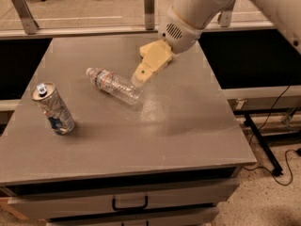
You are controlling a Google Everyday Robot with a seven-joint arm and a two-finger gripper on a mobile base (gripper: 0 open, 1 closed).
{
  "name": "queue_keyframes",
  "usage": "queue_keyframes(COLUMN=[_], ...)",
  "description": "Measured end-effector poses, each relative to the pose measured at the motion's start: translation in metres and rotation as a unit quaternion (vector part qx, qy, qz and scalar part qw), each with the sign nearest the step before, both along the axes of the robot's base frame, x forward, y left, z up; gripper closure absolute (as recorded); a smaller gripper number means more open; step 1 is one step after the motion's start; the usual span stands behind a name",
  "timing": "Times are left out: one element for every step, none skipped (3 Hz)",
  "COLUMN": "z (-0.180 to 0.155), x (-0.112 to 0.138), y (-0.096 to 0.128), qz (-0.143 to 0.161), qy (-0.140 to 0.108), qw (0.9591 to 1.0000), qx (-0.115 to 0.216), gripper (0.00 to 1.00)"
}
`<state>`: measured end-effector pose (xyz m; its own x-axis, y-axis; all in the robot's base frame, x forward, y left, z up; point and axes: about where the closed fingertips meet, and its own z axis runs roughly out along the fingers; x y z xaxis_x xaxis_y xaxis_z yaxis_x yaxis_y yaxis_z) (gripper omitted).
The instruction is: Pick water bottle
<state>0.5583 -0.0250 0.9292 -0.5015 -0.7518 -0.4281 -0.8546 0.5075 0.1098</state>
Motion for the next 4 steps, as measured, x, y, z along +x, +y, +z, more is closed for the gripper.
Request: queue_keyframes(z=[-0.022, -0.040, -0.061, -0.074], x=[-0.007, -0.003, 0.028, 0.057], y=[0.044, 0.079, 0.094, 0.104], qz=[0.029, 0.051, 0.050, 0.028], qy=[0.012, 0.009, -0.002, -0.008], qw=[0.9994, 0.9980, 0.9975, 0.9984], qx=[-0.014, -0.037, -0.050, -0.048], gripper=[0.00, 0.00, 0.00, 0.00])
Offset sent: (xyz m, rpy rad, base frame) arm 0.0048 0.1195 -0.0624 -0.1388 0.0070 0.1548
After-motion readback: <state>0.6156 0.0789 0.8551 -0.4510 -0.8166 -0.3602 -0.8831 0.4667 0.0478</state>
